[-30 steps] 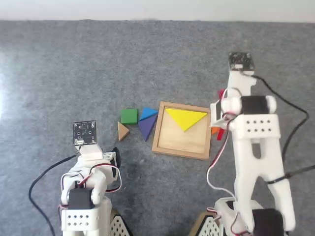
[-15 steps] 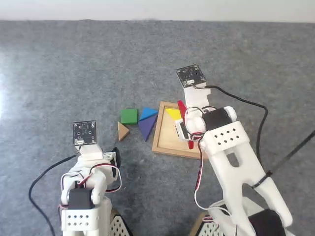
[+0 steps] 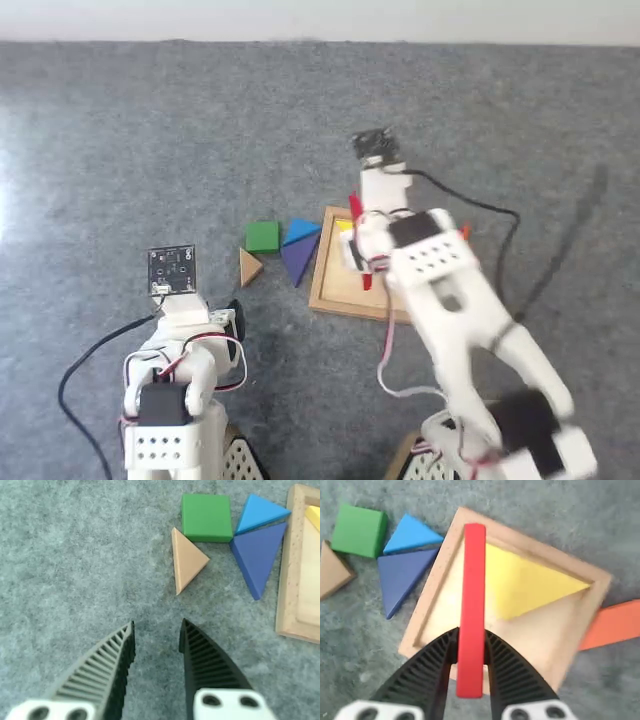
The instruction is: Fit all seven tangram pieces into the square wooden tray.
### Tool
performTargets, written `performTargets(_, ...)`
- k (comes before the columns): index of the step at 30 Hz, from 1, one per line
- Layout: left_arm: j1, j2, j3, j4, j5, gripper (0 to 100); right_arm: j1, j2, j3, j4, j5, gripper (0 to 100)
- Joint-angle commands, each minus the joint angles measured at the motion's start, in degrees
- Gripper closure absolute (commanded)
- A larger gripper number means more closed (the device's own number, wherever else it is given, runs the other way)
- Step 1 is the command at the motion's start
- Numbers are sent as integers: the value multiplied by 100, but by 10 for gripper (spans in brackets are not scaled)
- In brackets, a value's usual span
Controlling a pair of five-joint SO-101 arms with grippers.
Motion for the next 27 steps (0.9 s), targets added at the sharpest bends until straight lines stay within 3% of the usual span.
performTargets(1,-26,-79,-66,26,62,857,-479,593,-642,-189,-651,992)
performTargets(8,-26,-79,-66,26,62,857,-725,1323,-1213,163,-1662,916)
performTargets(19,-26,-79,-66,26,62,857,-576,1754,-1503,207,-1758,947)
performTargets(27,-26,-79,-66,26,62,857,145,1754,-1310,163,-2215,947)
